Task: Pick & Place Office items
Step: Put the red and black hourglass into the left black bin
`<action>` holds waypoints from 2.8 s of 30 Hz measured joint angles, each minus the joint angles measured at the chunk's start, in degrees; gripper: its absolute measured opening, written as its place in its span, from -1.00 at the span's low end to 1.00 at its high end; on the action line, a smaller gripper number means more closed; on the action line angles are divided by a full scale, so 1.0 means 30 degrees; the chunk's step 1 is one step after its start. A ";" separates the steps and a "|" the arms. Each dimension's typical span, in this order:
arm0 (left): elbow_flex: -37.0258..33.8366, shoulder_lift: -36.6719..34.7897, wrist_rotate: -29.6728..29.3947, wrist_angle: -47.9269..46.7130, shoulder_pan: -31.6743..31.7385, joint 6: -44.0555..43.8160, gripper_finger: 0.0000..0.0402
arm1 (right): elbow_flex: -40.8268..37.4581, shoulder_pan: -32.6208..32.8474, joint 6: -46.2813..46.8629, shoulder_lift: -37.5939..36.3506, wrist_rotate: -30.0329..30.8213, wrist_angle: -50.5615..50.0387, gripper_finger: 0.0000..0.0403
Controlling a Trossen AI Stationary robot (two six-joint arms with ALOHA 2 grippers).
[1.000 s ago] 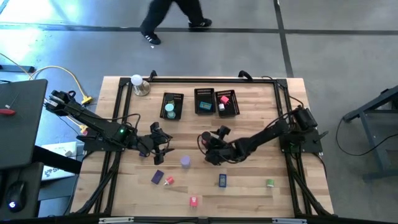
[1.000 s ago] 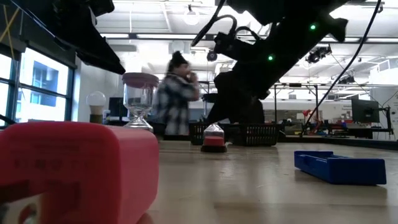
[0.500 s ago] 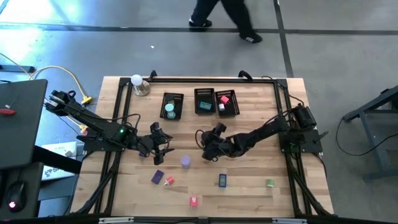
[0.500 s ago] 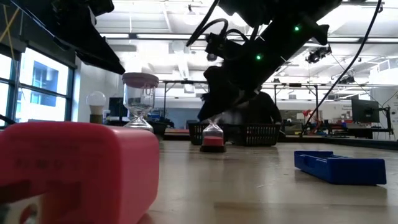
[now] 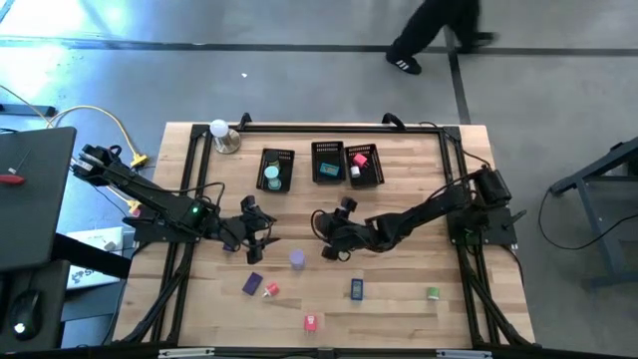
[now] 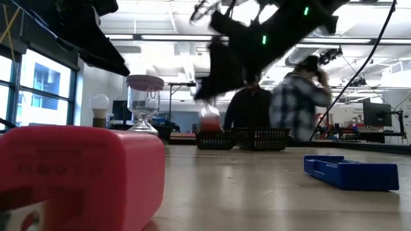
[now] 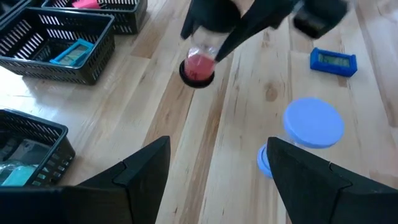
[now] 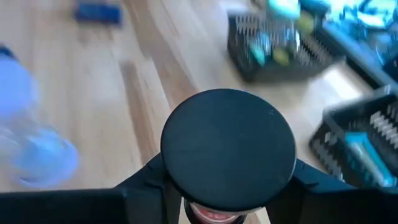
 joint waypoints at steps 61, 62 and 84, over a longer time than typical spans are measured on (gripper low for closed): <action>0.1014 0.9515 1.1548 3.3300 0.3604 -1.0799 0.30 | 0.0204 0.4277 -1.3314 -0.5391 -0.2373 1.2559 -0.24; 0.1027 0.9515 1.1513 3.3154 0.3548 -1.0637 0.30 | 0.0204 0.4212 -1.3289 -0.5391 -0.2454 1.2559 -0.24; 0.1071 0.9610 1.1404 3.2767 0.3606 -0.9563 0.30 | 0.0204 0.3058 -1.2896 -0.5391 -0.2434 1.2749 -0.24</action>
